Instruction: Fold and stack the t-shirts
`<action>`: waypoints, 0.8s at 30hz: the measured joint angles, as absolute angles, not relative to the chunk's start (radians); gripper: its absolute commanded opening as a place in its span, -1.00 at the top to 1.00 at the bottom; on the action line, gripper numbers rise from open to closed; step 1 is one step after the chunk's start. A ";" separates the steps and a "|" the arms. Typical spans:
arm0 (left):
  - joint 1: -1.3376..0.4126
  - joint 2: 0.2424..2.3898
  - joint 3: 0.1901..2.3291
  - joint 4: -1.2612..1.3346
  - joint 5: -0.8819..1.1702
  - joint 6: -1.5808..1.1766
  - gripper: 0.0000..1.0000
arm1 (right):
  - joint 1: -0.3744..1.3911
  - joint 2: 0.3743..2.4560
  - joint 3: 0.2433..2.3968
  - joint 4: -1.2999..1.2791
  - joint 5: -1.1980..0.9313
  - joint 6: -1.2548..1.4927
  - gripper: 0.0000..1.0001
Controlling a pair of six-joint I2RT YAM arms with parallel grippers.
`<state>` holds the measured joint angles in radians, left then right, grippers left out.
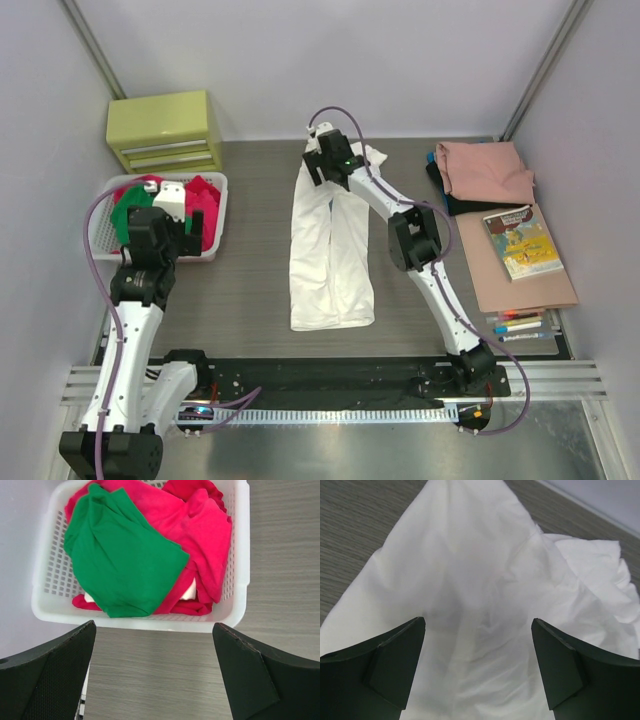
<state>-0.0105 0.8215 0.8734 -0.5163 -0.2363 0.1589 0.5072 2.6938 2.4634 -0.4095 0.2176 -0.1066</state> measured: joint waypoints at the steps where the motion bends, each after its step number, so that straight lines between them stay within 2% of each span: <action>1: -0.011 0.822 0.873 -0.523 -0.229 0.157 -0.99 | 0.512 2.690 2.463 -0.399 0.238 -0.117 -0.87; 6: -0.010 0.807 0.873 -0.556 -0.197 0.151 -0.99 | 0.542 2.603 2.463 -0.350 0.334 -0.163 -0.87; 10: -0.010 0.775 0.864 -0.575 -0.147 0.121 -1.00 | 0.572 2.403 2.384 -0.325 0.403 -0.153 -0.86; 18: -0.010 0.761 0.847 -0.638 0.004 0.048 -1.00 | 0.622 1.649 1.708 -0.313 0.448 -0.053 -0.88; 20: -0.010 0.775 0.852 -0.655 0.026 0.030 -0.99 | 0.595 1.510 1.573 -0.386 0.352 -0.042 -0.87; 24: -0.024 0.846 0.881 -0.690 -0.012 0.008 -1.00 | 0.527 1.401 1.388 -0.587 0.202 -0.078 -0.88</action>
